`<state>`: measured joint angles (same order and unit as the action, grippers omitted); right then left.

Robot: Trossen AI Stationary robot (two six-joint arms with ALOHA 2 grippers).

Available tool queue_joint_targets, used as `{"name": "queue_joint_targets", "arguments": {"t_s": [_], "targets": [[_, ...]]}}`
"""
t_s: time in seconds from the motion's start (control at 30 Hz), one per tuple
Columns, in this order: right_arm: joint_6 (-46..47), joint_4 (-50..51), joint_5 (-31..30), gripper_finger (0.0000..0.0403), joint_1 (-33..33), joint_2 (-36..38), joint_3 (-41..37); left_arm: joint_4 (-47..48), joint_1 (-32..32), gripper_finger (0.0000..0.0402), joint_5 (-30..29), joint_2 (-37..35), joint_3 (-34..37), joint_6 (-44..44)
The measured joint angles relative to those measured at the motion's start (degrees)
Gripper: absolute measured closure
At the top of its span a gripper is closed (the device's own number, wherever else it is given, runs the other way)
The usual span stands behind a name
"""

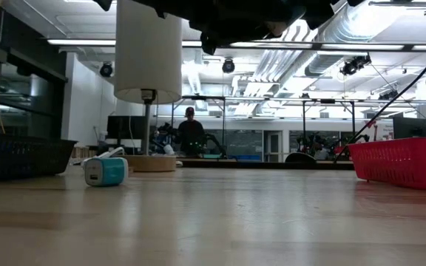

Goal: Pick & Place Office items
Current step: Put the right blue charger adapter into the red bin

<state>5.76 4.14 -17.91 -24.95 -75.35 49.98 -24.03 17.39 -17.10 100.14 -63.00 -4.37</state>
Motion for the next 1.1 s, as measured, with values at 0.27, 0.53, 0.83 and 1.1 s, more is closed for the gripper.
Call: {"name": "queue_joint_targets", "arguments": {"t_s": [0.27, 0.53, 0.83, 1.1], "targets": [[0.0, 0.0, -0.1, 0.0282, 0.0, 0.0, 0.0, 0.1, 0.0, 0.0252, -0.1, 0.0, 0.0, -0.1], [0.0, 0.0, -0.1, 0.0282, 0.0, 0.0, 0.0, 0.0, 0.0, 0.0252, -0.2, 0.0, 0.0, 0.3], [0.2, 0.1, -0.1, 0.0285, 0.0, 0.0, 0.0, 0.0, 0.0, 0.0246, -0.6, 0.0, 0.0, 0.3], [0.4, 0.1, 0.3, 0.0287, -0.1, 0.0, 0.0, -0.2, 0.0, 0.0208, -0.8, 0.0, 0.0, 0.1]]}}
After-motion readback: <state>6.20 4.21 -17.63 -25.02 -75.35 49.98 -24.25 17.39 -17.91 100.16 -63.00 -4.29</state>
